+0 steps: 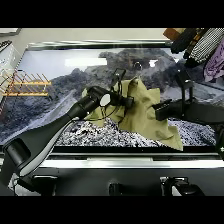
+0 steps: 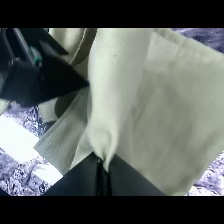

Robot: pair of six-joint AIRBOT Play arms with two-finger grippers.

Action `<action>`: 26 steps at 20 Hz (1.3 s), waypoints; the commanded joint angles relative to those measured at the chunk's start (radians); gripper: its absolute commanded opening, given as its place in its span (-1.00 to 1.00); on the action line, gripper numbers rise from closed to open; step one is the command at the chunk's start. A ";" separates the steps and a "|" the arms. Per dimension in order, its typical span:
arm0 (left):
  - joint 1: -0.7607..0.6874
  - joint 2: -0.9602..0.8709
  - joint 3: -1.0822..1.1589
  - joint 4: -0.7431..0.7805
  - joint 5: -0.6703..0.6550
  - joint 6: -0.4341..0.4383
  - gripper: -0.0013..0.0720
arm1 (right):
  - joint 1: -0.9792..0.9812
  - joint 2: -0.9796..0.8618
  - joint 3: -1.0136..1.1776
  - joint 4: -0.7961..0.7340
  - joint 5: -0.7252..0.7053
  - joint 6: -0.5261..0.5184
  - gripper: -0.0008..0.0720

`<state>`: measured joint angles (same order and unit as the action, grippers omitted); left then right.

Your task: Fold the clothes and pants, and hang the long-sleeved shirts on hangers.

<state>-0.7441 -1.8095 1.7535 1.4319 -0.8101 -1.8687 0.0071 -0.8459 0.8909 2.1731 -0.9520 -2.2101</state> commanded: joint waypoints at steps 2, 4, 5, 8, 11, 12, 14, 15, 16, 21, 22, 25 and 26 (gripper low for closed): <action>0.047 0.055 0.026 0.006 -0.014 0.003 0.91 | 0.000 0.058 0.021 -0.050 0.042 0.074 -0.90; 0.084 0.103 0.026 0.011 -0.029 0.003 0.91 | 0.000 0.077 0.067 -0.128 0.055 0.129 -0.90; 0.104 0.130 0.026 0.015 -0.038 0.003 0.91 | 0.001 0.091 0.092 -0.182 0.082 0.156 -0.90; 0.164 0.201 0.025 0.016 -0.070 0.003 0.91 | 0.000 0.111 0.183 -0.365 0.129 0.258 -0.90; 0.224 0.258 0.025 0.016 -0.113 0.003 0.91 | 0.000 0.111 0.299 -0.540 0.106 0.388 -0.90; 0.241 0.275 0.025 0.016 -0.123 0.003 0.91 | 0.000 0.111 0.339 -0.592 0.099 0.432 -0.90; 0.271 0.298 0.025 0.016 -0.129 0.003 0.91 | 0.000 0.110 0.433 -0.705 0.053 0.533 -0.90; 0.284 0.304 0.025 0.016 -0.129 0.003 0.91 | 0.000 0.110 0.484 -0.772 0.010 0.600 -0.90; 0.296 0.305 0.025 0.016 -0.129 0.003 0.91 | 0.000 0.110 0.528 -0.844 -0.040 0.666 -0.90; 0.314 0.304 0.025 0.016 -0.144 0.003 0.90 | 0.000 0.107 0.700 -1.305 -0.418 0.935 -0.90; 0.314 0.304 0.025 0.016 -0.143 0.003 0.91 | 0.000 0.108 0.724 -1.354 -0.475 0.968 -0.90; 0.314 0.304 0.025 0.016 -0.143 0.003 0.91 | 0.001 0.138 0.761 -1.364 -0.527 1.000 -0.89; 0.314 0.304 0.025 0.016 -0.143 0.003 0.91 | 0.001 0.156 0.761 -1.344 -0.520 0.999 -0.89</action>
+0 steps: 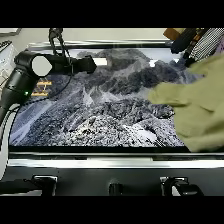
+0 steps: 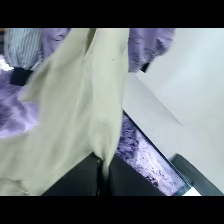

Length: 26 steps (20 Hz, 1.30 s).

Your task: Fold the clothes and pants, and hang the long-sleeved shirts on hangers.

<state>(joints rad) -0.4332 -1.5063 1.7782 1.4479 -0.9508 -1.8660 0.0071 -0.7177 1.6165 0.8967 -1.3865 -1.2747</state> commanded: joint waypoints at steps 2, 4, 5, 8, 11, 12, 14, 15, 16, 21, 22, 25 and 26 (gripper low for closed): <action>0.002 0.001 0.000 0.000 -0.002 0.000 0.91 | 0.001 0.066 0.036 -0.005 -0.093 0.064 -0.89; 0.003 0.001 0.000 0.000 -0.002 0.000 0.90 | 0.000 0.086 0.036 -0.026 -0.123 0.128 -0.90; 0.002 0.001 0.000 0.000 -0.002 0.000 0.91 | 0.000 0.086 0.036 -0.082 -0.161 0.179 -0.90; 0.002 0.001 0.000 0.000 -0.002 0.000 0.90 | 0.000 0.063 0.036 -0.299 -0.282 0.280 -0.90; 0.002 0.001 0.000 0.000 -0.002 0.000 0.91 | 0.000 0.019 0.036 -0.526 -0.280 0.288 -0.90; 0.002 0.001 0.000 0.000 -0.002 0.000 0.91 | 0.000 0.000 0.036 -0.587 -0.255 0.284 -0.90; 0.002 0.001 0.000 0.000 -0.002 0.000 0.91 | -0.020 -0.044 0.036 -0.666 -0.185 0.280 -0.90; 0.002 0.001 0.000 0.000 -0.002 0.000 0.91 | -0.057 -0.069 0.036 -0.674 -0.147 0.280 -0.90; 0.002 0.001 0.000 0.000 -0.002 0.000 0.91 | -0.118 -0.098 0.036 -0.661 -0.107 0.280 -0.90; 0.002 0.001 0.000 0.000 -0.002 0.000 0.91 | -0.476 -0.246 0.132 -0.260 0.106 0.288 -0.90; 0.002 0.001 0.000 0.000 -0.002 0.000 0.91 | -0.513 -0.277 0.167 -0.216 0.134 0.265 -0.90; 0.002 0.001 0.000 0.000 -0.002 0.000 0.91 | -0.566 -0.370 0.298 -0.207 0.177 0.249 -0.90; 0.002 0.001 0.000 0.000 -0.002 0.000 0.91 | -0.579 -0.396 0.346 -0.206 0.196 0.255 -0.90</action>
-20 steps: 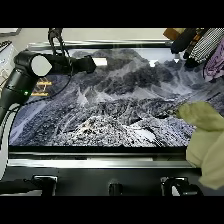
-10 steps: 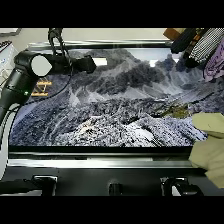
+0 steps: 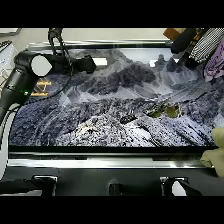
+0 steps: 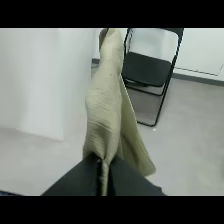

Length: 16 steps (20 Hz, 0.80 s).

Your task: Fold the clothes and pants, and hang the long-sleeved shirts on hangers.

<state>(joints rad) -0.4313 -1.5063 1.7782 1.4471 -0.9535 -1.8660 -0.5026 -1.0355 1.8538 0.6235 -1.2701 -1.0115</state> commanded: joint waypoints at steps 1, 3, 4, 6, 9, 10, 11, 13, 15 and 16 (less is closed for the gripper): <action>0.000 0.001 0.000 0.000 0.001 0.000 0.91 | -0.079 -0.100 0.156 0.063 0.103 0.004 -0.90; 0.000 0.001 0.000 0.000 0.001 0.000 0.91 | -0.081 -0.115 0.212 0.032 0.175 0.008 -0.90; 0.000 0.001 0.000 0.000 0.001 0.000 0.91 | -0.081 -0.114 0.217 0.006 0.216 0.031 -0.90; 0.000 0.001 0.000 0.000 0.001 0.000 0.91 | -0.081 -0.118 0.216 -0.076 0.248 0.095 -0.90; 0.000 0.001 0.000 0.000 0.001 0.000 0.91 | -0.081 -0.143 0.216 -0.153 0.281 0.144 -0.90; 0.000 0.001 0.000 0.000 0.001 0.000 0.90 | -0.081 -0.158 0.216 -0.169 0.283 0.145 -0.90; 0.000 0.001 0.000 0.000 0.001 0.000 0.91 | -0.081 -0.174 0.216 -0.188 0.282 0.149 -0.90; 0.000 0.001 0.000 0.000 0.001 0.000 0.90 | -0.081 -0.206 0.216 -0.207 0.282 0.179 -0.90; 0.000 0.001 0.000 0.000 0.001 0.000 0.91 | -0.081 -0.233 0.216 -0.211 0.283 0.182 -0.90; 0.000 0.001 0.000 0.000 0.001 0.000 0.91 | -0.081 -0.243 0.216 -0.223 0.291 0.190 -0.90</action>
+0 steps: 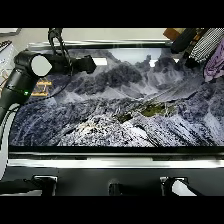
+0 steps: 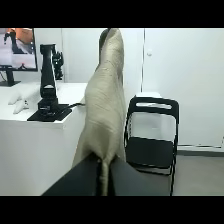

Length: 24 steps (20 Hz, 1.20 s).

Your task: Fold the clothes and pants, and hang the long-sleeved shirts on hangers.

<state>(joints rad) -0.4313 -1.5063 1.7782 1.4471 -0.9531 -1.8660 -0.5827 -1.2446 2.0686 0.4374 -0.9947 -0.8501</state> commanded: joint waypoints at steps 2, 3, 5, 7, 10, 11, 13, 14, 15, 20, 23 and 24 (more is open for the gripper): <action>0.000 0.001 0.000 0.000 0.000 0.000 0.91 | -0.001 -0.041 0.002 -0.075 0.029 0.070 -0.90; 0.000 0.001 0.000 0.000 0.000 0.000 0.91 | -0.004 -0.042 0.002 -0.092 0.028 0.105 -0.90; 0.000 0.001 0.000 0.000 0.000 0.000 0.91 | -0.056 -0.044 0.002 -0.066 0.055 0.150 -0.90; 0.000 0.000 0.000 0.000 0.001 0.000 0.91 | -0.117 -0.043 0.002 -0.024 0.084 0.163 -0.90; 0.000 -0.002 0.000 0.000 0.001 0.000 0.91 | -0.205 -0.047 0.000 0.103 0.116 0.163 -0.90; 0.000 -0.003 0.000 0.000 0.001 0.000 0.91 | -0.230 -0.048 0.000 0.123 0.130 0.162 -0.90; 0.000 -0.003 0.000 0.000 0.001 0.000 0.91 | -0.272 -0.055 0.000 0.156 0.156 0.162 -0.90; 0.000 -0.003 0.000 0.000 0.001 0.000 0.90 | -0.290 -0.062 0.000 0.174 0.161 0.161 -0.90; 0.000 -0.004 0.000 0.000 0.001 0.000 0.91 | -0.307 -0.071 0.000 0.193 0.162 0.154 -0.90; 0.000 -0.004 0.000 0.000 0.001 0.000 0.91 | -0.362 -0.082 0.000 0.263 0.183 0.151 -0.90; 0.000 -0.004 0.000 0.000 0.001 0.000 0.91 | -0.362 -0.084 -0.010 0.283 0.154 0.073 -0.77; 0.000 -0.004 0.000 0.000 0.001 0.000 0.91 | -0.362 -0.083 -0.010 0.293 0.139 0.068 -0.34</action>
<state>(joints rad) -0.4316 -1.5097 1.7782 1.4475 -0.9524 -1.8660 -0.9371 -1.3262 2.0624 0.6907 -0.8253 -0.7315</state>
